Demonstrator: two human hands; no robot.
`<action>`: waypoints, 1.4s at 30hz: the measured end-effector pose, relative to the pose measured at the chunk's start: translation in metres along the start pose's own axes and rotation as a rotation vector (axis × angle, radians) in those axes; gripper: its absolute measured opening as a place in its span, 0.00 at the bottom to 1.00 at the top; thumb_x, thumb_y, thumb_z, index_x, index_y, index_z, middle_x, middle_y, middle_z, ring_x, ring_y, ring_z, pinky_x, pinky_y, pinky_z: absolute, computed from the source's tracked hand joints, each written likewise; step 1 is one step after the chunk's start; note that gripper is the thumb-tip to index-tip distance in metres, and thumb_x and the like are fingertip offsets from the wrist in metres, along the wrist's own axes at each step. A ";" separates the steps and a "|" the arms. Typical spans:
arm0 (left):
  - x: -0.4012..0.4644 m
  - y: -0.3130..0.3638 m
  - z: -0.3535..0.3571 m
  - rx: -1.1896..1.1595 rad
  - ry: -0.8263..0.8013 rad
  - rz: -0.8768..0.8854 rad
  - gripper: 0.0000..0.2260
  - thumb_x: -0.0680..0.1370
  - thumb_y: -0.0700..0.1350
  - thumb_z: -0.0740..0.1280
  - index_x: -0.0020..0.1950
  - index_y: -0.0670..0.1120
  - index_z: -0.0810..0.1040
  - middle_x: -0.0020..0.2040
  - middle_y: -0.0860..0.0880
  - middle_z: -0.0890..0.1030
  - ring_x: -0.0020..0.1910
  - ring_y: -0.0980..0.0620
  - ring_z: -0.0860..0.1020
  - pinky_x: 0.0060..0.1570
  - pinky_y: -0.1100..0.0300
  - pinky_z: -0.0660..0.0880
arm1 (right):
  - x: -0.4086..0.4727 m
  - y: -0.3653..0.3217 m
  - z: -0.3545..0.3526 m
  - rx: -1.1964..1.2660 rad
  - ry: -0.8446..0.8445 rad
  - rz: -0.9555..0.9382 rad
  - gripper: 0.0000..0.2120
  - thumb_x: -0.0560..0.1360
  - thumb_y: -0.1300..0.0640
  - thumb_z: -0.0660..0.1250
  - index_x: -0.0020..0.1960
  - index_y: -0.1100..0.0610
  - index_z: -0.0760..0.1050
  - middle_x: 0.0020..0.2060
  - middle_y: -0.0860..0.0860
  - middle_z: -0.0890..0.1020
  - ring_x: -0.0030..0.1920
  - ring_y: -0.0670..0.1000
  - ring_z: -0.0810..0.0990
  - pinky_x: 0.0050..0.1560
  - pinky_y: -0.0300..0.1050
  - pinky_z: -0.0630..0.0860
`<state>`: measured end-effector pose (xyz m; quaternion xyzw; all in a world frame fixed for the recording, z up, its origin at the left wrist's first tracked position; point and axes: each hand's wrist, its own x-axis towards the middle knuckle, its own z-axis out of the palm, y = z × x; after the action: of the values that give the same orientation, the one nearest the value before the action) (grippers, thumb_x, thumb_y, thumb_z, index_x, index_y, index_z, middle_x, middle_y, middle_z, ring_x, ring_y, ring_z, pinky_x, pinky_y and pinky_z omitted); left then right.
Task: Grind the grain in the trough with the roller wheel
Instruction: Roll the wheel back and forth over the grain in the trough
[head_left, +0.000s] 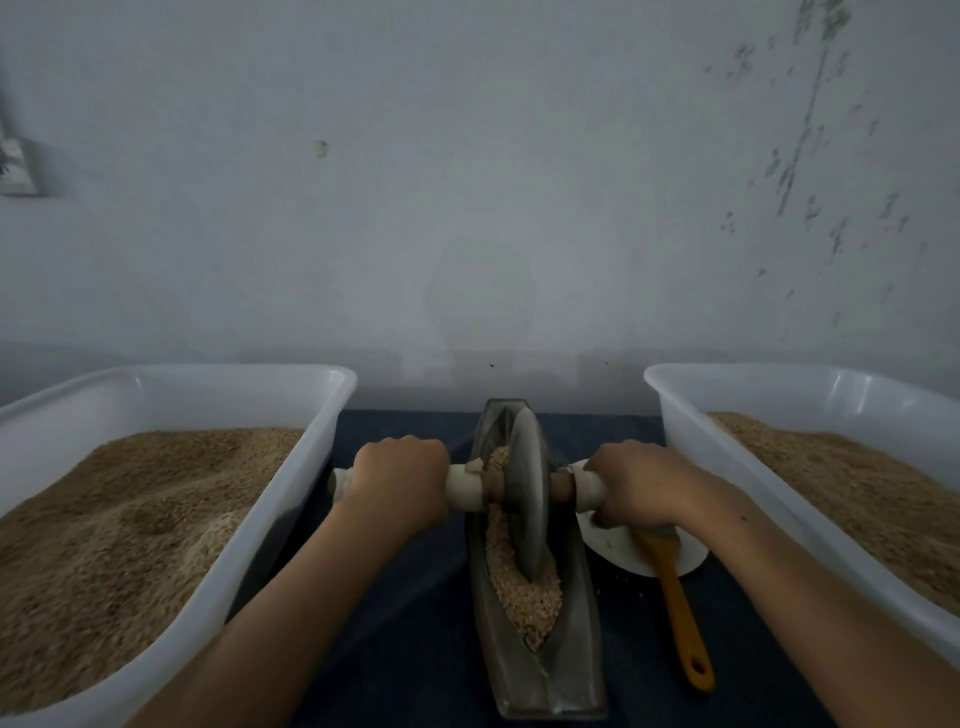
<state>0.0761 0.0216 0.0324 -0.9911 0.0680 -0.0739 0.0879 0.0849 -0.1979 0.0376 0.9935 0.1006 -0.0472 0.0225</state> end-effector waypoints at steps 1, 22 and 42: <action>0.001 0.001 0.001 -0.003 0.027 -0.010 0.11 0.76 0.47 0.65 0.57 0.47 0.74 0.49 0.49 0.78 0.44 0.51 0.75 0.43 0.58 0.68 | 0.002 0.000 0.003 -0.012 0.059 -0.002 0.08 0.73 0.54 0.69 0.51 0.52 0.76 0.46 0.50 0.81 0.45 0.51 0.80 0.42 0.43 0.74; 0.001 0.002 0.001 0.023 0.022 -0.017 0.12 0.75 0.48 0.66 0.57 0.47 0.74 0.50 0.50 0.78 0.48 0.51 0.77 0.44 0.59 0.68 | 0.003 0.003 0.002 0.022 -0.013 -0.013 0.07 0.72 0.53 0.71 0.48 0.53 0.75 0.43 0.49 0.80 0.44 0.49 0.80 0.42 0.42 0.74; -0.003 0.000 -0.005 0.025 -0.088 0.009 0.15 0.74 0.49 0.68 0.58 0.46 0.73 0.47 0.49 0.76 0.46 0.51 0.75 0.44 0.58 0.69 | -0.002 0.002 -0.006 0.039 -0.087 -0.039 0.10 0.72 0.53 0.72 0.52 0.52 0.77 0.45 0.49 0.81 0.46 0.49 0.80 0.44 0.43 0.75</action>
<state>0.0724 0.0209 0.0368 -0.9919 0.0675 -0.0307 0.1036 0.0838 -0.2001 0.0442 0.9886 0.1181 -0.0929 0.0065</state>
